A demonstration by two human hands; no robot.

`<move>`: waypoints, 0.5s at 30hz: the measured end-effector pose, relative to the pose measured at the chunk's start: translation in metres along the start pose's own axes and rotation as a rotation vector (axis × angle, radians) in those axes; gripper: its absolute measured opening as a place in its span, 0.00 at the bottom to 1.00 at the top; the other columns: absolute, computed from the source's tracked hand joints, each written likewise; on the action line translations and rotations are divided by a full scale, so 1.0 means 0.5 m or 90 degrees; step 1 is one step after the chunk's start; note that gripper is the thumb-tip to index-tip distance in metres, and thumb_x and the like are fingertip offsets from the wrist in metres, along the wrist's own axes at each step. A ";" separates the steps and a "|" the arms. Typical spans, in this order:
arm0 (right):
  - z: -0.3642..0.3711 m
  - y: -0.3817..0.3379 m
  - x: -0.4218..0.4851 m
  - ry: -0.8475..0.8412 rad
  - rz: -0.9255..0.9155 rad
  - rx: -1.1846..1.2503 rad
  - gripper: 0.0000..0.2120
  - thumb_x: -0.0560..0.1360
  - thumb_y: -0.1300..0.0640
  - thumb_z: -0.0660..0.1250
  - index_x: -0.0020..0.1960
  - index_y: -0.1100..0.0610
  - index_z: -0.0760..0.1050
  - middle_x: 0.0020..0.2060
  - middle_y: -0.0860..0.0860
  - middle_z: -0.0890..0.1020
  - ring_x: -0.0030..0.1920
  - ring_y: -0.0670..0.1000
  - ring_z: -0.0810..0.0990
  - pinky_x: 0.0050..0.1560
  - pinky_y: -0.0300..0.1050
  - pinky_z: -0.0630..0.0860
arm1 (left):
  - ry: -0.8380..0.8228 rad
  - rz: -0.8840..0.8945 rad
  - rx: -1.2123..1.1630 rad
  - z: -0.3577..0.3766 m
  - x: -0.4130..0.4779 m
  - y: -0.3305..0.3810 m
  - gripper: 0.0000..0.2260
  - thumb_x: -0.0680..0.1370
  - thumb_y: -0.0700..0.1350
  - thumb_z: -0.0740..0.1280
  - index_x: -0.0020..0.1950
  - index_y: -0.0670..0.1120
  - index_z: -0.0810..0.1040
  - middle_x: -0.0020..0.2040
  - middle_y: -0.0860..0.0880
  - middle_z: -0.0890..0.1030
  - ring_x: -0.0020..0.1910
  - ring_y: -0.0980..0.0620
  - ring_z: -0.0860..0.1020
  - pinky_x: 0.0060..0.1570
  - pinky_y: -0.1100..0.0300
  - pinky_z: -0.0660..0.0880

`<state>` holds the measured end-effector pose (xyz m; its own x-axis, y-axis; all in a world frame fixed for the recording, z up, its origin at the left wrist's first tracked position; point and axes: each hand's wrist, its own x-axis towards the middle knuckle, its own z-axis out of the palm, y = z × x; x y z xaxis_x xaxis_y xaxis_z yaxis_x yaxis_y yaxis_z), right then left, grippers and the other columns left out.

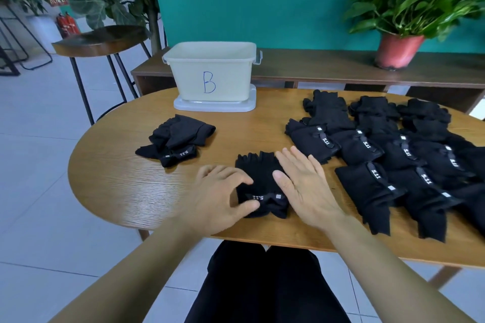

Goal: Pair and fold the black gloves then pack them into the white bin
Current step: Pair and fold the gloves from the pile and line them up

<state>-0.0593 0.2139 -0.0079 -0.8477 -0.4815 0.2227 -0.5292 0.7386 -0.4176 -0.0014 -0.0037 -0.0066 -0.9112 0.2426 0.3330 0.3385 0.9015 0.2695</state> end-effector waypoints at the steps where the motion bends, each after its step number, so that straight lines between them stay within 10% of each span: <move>1: -0.004 -0.002 -0.009 0.007 -0.023 -0.021 0.40 0.76 0.32 0.34 0.79 0.52 0.57 0.78 0.48 0.57 0.78 0.43 0.45 0.77 0.45 0.38 | -0.017 0.017 0.005 0.000 -0.002 0.004 0.25 0.72 0.70 0.59 0.60 0.56 0.78 0.61 0.61 0.78 0.63 0.60 0.71 0.66 0.59 0.53; 15: 0.015 0.003 -0.065 -0.015 -0.124 -0.125 0.38 0.70 0.38 0.56 0.76 0.55 0.64 0.71 0.50 0.73 0.74 0.47 0.65 0.76 0.40 0.46 | 0.060 0.039 0.026 0.040 -0.006 0.001 0.11 0.69 0.53 0.62 0.45 0.53 0.82 0.30 0.59 0.77 0.34 0.59 0.75 0.60 0.57 0.60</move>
<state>-0.0323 0.2271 -0.0222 -0.7289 -0.6330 0.2609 -0.6816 0.7066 -0.1901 -0.0033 0.0034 -0.0255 -0.8620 0.2652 0.4321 0.3819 0.9002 0.2094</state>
